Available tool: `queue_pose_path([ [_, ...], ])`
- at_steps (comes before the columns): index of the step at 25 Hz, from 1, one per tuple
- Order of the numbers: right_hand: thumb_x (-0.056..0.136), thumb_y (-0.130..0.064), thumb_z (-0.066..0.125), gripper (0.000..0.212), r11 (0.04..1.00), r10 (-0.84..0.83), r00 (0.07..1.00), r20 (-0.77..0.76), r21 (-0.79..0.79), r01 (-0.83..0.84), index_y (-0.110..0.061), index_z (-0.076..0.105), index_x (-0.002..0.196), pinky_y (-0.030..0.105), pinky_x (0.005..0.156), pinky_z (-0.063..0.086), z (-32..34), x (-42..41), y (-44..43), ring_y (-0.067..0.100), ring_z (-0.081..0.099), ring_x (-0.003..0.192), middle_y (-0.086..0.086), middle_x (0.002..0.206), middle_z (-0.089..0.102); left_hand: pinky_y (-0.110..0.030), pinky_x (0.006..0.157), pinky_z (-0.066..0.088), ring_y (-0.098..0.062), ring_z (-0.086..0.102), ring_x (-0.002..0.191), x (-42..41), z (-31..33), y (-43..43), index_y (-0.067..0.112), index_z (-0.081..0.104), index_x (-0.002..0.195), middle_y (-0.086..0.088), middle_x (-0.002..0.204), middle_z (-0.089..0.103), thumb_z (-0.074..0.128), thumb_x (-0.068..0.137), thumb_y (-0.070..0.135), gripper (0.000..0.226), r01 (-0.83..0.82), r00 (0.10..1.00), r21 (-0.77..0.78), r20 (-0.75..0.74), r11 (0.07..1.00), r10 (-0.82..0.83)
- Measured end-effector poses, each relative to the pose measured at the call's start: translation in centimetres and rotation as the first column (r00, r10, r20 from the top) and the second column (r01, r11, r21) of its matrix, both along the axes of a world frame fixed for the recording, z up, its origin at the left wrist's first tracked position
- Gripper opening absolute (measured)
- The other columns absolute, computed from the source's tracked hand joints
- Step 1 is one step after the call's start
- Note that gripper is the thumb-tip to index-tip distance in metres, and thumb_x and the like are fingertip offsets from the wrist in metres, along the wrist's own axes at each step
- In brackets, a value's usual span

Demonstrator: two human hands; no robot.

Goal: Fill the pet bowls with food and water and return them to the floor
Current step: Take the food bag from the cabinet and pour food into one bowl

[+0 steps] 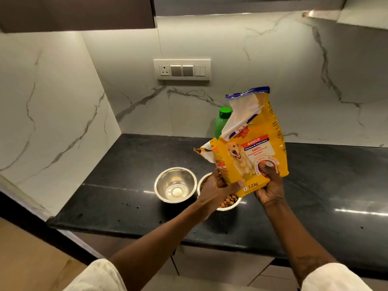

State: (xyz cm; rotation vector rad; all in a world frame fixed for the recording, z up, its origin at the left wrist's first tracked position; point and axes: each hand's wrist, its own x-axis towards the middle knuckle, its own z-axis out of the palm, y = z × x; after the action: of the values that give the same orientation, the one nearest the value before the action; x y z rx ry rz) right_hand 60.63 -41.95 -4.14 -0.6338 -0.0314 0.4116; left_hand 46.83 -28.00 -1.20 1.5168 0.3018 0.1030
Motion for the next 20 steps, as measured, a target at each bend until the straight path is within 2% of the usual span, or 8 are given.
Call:
queue_pose_path([
  [2, 0.094, -0.007, 0.051, 0.061, 0.997, -0.016, 1.0, 0.013, 0.072, 0.015, -0.01, 0.046, 0.154, 0.06, 0.099, 0.056, 0.3, -1.3, 1.2, 0.04, 0.061, 0.128, 0.019, 0.146, 0.059, -0.031, 0.102, 0.053, -0.007, 0.064, 0.123, 0.2, 0.9, -0.2, 0.039, 0.039, 0.151, 0.015, 0.139, 0.065, 0.093, 0.07, 0.051, 0.098, -0.08, 0.997, 0.217, 0.033, 0.973, 0.075],
  [4, 0.093, -0.009, 0.054, 0.061, 0.992, -0.011, 1.0, 0.007, 0.128, 0.01, -0.011, 0.046, 0.154, 0.058, 0.094, 0.058, 0.7, -2.6, 2.7, 0.038, 0.064, 0.125, 0.017, 0.143, 0.061, -0.032, 0.103, 0.053, -0.007, 0.061, 0.124, 0.3, 2.1, 0.0, 0.039, 0.033, 0.154, 0.015, 0.142, 0.061, 0.097, 0.064, 0.053, 0.111, -0.16, 0.986, 0.326, 0.094, 0.932, 0.137],
  [8, 0.083, -0.011, 0.075, 0.081, 0.982, -0.008, 1.0, -0.029, 0.187, 0.014, -0.012, 0.042, 0.157, 0.061, 0.101, 0.054, 1.6, -4.3, 4.9, 0.038, 0.062, 0.129, 0.015, 0.148, 0.059, -0.033, 0.099, 0.054, -0.01, 0.061, 0.117, 0.5, 4.8, 1.8, 0.026, 0.038, 0.152, 0.005, 0.14, 0.064, 0.099, 0.065, 0.039, 0.108, -0.224, 0.969, 0.484, 0.2, 0.846, 0.142],
  [12, 0.068, -0.015, 0.096, 0.105, 0.982, 0.05, 0.999, 0.007, 0.181, -0.051, -0.016, 0.042, 0.158, 0.069, 0.119, 0.03, 2.2, -4.0, 4.7, 0.041, 0.044, 0.147, 0.016, 0.159, 0.047, -0.035, 0.096, 0.058, -0.01, 0.063, 0.111, 0.7, 6.6, 4.5, 0.025, 0.046, 0.148, 0.003, 0.133, 0.067, 0.1, 0.065, 0.037, 0.1, -0.191, 0.969, 0.537, 0.235, 0.821, 0.072],
  [14, 0.064, -0.015, 0.098, 0.106, 0.987, 0.078, 0.996, 0.038, 0.137, -0.083, -0.013, 0.044, 0.156, 0.07, 0.111, 0.04, 3.1, -3.9, 4.1, 0.043, 0.048, 0.143, 0.019, 0.155, 0.051, -0.038, 0.096, 0.058, -0.015, 0.064, 0.113, 1.0, 7.2, 5.4, 0.024, 0.049, 0.146, 0.001, 0.131, 0.068, 0.1, 0.064, 0.037, 0.098, -0.184, 0.97, 0.533, 0.233, 0.826, 0.066],
  [16, 0.069, -0.013, 0.095, 0.094, 0.996, 0.065, 0.995, 0.073, 0.059, -0.069, -0.009, 0.049, 0.151, 0.065, 0.095, 0.055, 3.8, -3.6, 3.1, 0.044, 0.057, 0.135, 0.022, 0.147, 0.059, -0.039, 0.096, 0.06, -0.018, 0.066, 0.113, 1.4, 7.6, 6.2, 0.023, 0.051, 0.144, 0.002, 0.127, 0.068, 0.101, 0.063, 0.036, 0.096, -0.164, 0.97, 0.528, 0.242, 0.833, 0.037],
  [19, 0.098, -0.005, 0.065, 0.048, 0.99, 0.031, 0.983, 0.18, -0.143, -0.005, -0.013, 0.056, 0.144, 0.057, 0.084, 0.062, 4.7, -2.9, 1.5, 0.042, 0.064, 0.127, 0.021, 0.14, 0.065, -0.036, 0.091, 0.062, -0.019, 0.069, 0.11, 1.7, 8.1, 7.3, 0.02, 0.053, 0.143, 0.001, 0.125, 0.07, 0.102, 0.062, 0.031, 0.095, -0.133, 0.963, 0.524, 0.27, 0.841, -0.015],
  [20, 0.1, -0.004, 0.059, 0.042, 0.977, 0.037, 0.975, 0.221, -0.215, 0.012, -0.015, 0.059, 0.141, 0.055, 0.083, 0.063, 5.1, -2.7, 1.1, 0.042, 0.065, 0.125, 0.02, 0.137, 0.067, -0.037, 0.091, 0.063, -0.018, 0.07, 0.109, 2.0, 8.3, 7.6, 0.019, 0.054, 0.141, 0.0, 0.124, 0.071, 0.102, 0.062, 0.029, 0.093, -0.115, 0.963, 0.517, 0.269, 0.848, -0.033],
])
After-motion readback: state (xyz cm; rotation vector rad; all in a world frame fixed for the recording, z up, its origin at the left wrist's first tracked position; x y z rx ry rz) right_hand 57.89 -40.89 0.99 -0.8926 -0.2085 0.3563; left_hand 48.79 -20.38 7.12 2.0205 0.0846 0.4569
